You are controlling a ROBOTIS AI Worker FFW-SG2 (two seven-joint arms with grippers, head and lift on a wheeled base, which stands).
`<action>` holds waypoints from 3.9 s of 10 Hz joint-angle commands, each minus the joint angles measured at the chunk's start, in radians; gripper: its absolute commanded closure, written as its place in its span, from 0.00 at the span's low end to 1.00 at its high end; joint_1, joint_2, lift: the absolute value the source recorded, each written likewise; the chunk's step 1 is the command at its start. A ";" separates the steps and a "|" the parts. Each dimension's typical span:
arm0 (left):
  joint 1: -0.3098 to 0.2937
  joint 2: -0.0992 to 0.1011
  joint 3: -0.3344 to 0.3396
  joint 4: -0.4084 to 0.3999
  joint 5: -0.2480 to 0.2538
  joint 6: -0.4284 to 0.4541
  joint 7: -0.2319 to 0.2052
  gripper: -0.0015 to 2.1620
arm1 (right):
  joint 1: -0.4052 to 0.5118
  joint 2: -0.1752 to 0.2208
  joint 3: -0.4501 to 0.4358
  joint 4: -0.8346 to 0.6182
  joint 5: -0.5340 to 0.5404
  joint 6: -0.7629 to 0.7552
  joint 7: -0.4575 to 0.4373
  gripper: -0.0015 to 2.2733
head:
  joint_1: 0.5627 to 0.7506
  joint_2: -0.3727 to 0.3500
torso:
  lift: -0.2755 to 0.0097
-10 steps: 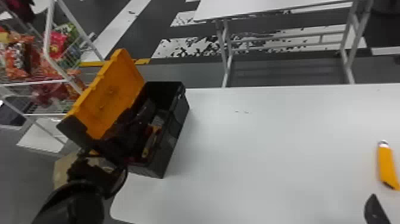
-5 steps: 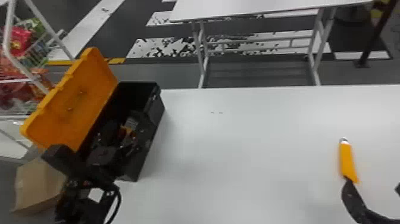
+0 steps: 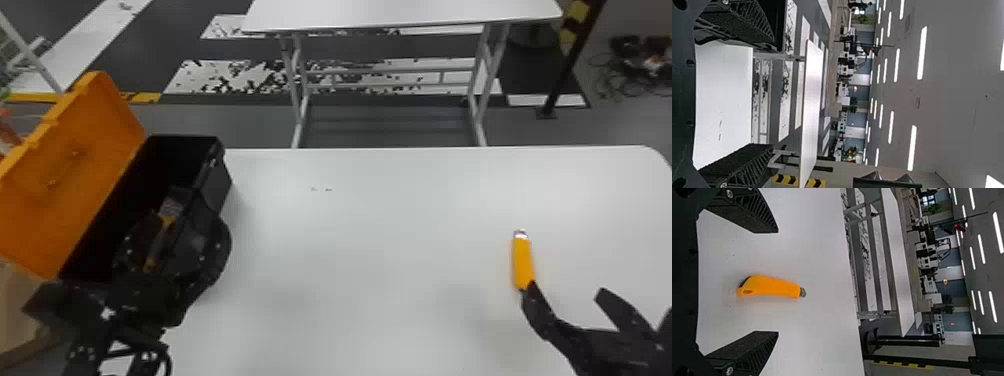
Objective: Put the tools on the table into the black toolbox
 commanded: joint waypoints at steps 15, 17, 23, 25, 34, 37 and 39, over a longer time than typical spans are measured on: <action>0.071 0.054 -0.071 0.024 -0.012 -0.089 -0.011 0.03 | -0.316 0.011 0.023 0.212 0.001 0.238 -0.154 0.04 | 0.70 0.54 | 0.70; 0.061 0.055 -0.071 0.041 -0.012 -0.086 -0.010 0.03 | -0.348 0.011 0.028 0.258 0.010 0.238 -0.154 0.04 | 0.70 0.55 | 0.70; 0.028 0.060 -0.085 0.079 -0.012 -0.076 -0.010 0.03 | -0.388 0.011 0.058 0.332 0.056 0.238 -0.149 0.07 | 0.70 0.57 | 0.70; 0.037 0.060 -0.085 0.081 -0.010 -0.076 -0.013 0.03 | -0.379 0.011 0.058 0.332 0.053 0.241 -0.141 0.15 | 0.70 0.57 | 0.70; 0.065 0.060 -0.114 0.001 -0.015 -0.076 -0.027 0.03 | -0.266 0.011 0.014 0.178 0.030 0.241 -0.086 0.95 | 0.70 0.54 | 0.70; 0.046 0.063 -0.146 -0.082 -0.015 0.031 -0.045 0.03 | -0.213 0.011 0.041 0.106 0.039 0.146 -0.052 0.95 | 0.70 0.49 | 0.70; 0.012 0.058 -0.157 -0.106 0.000 0.188 -0.074 0.03 | -0.174 0.011 0.089 0.077 0.110 0.023 -0.009 0.95 | 0.70 0.49 | 0.70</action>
